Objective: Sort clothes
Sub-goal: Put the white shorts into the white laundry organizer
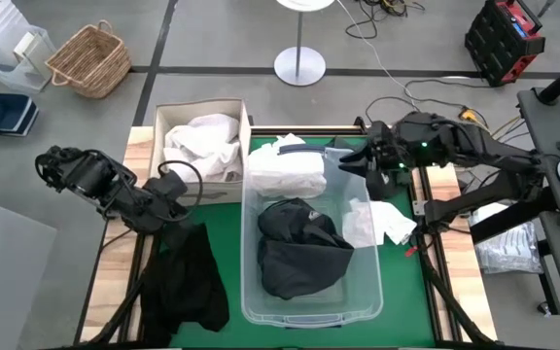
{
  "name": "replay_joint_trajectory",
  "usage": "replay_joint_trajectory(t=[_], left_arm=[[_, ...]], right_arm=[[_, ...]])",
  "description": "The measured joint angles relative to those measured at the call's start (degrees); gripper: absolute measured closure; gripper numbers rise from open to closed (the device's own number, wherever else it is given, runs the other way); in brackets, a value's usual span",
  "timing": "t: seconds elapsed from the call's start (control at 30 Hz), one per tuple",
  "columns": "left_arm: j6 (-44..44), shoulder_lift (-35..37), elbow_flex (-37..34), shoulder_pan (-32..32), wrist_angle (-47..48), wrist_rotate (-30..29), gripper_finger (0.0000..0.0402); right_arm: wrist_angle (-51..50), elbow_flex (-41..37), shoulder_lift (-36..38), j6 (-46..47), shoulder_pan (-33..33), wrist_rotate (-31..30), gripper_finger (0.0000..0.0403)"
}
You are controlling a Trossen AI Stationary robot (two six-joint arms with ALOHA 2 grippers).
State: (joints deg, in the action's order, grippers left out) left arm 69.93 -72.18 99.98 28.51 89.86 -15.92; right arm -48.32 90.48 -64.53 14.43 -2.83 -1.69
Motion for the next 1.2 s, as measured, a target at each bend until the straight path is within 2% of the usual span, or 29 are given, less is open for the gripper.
replay_joint_trajectory(t=[0.27,0.57,0.87,1.2], left_arm=[[-4.85,-0.76,0.0,0.0,0.16,0.47,0.0135],[-12.13,-4.44,-0.02,0.0,0.16,0.11,0.0135],[-16.11,-8.03,0.05,-0.1,0.16,-0.05,0.0135],[-14.84,-10.83,0.29,-3.14,0.17,-0.07,0.0135]], right_arm=[[-4.12,0.0,-1.81,6.13,-1.77,-4.57,0.0313],[-4.21,0.0,-1.95,12.77,-1.73,-5.91,0.0318],[-6.59,0.0,-1.42,11.96,-2.45,-5.91,0.0313],[-12.92,0.0,-0.92,11.53,-9.39,-5.97,0.0285]])
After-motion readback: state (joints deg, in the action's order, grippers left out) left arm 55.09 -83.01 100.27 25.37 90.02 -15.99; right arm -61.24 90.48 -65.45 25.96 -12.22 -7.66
